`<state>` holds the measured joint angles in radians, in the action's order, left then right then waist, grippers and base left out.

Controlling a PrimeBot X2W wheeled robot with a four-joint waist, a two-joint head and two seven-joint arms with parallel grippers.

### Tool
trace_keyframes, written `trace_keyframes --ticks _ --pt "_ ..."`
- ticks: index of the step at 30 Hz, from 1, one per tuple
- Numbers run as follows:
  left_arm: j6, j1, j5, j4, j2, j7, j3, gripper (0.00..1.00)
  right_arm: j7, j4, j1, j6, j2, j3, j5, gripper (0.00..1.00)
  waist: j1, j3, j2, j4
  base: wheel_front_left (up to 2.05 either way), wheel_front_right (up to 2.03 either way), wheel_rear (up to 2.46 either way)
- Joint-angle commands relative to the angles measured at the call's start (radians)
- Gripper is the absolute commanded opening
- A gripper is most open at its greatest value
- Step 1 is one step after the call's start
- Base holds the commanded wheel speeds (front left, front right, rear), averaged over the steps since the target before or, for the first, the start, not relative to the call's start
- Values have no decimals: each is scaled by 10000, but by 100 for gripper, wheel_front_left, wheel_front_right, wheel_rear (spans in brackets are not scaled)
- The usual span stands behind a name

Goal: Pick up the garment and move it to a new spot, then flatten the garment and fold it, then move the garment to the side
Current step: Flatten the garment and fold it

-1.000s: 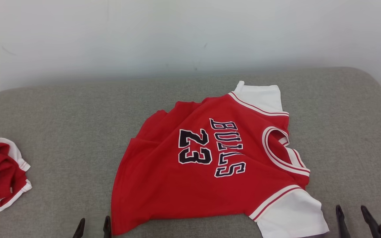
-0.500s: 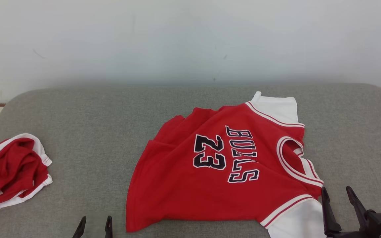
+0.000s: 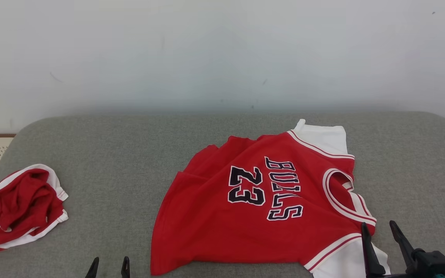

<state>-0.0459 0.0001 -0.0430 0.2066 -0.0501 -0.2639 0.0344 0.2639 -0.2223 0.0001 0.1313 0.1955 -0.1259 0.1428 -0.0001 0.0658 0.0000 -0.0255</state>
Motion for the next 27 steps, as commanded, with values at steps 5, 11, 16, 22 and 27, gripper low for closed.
trace_keyframes --ticks 5,11,16,22,27 --pt "-61 169 -74 24 -10 -10 106 100 1 67 8 -10 -163 -128 54 100 1 3 0 68 0 0 0" --pt "-171 -41 -112 30 -10 -10 234 100 1 215 -271 -10 -287 -319 -20 100 1 -48 0 179 0 0 0" --pt "-214 -191 -120 3 -10 -10 264 100 1 197 -334 -10 -302 -363 -58 100 1 -93 0 200 0 0 0" --pt "-282 -256 -131 -10 -13 -10 349 100 1 123 -277 -10 -325 -389 -110 100 1 -145 0 147 0 0 0" --pt "-344 -299 -159 -15 -11 -10 404 100 1 40 -251 -10 -285 -324 -83 100 1 -169 0 83 0 0 0"
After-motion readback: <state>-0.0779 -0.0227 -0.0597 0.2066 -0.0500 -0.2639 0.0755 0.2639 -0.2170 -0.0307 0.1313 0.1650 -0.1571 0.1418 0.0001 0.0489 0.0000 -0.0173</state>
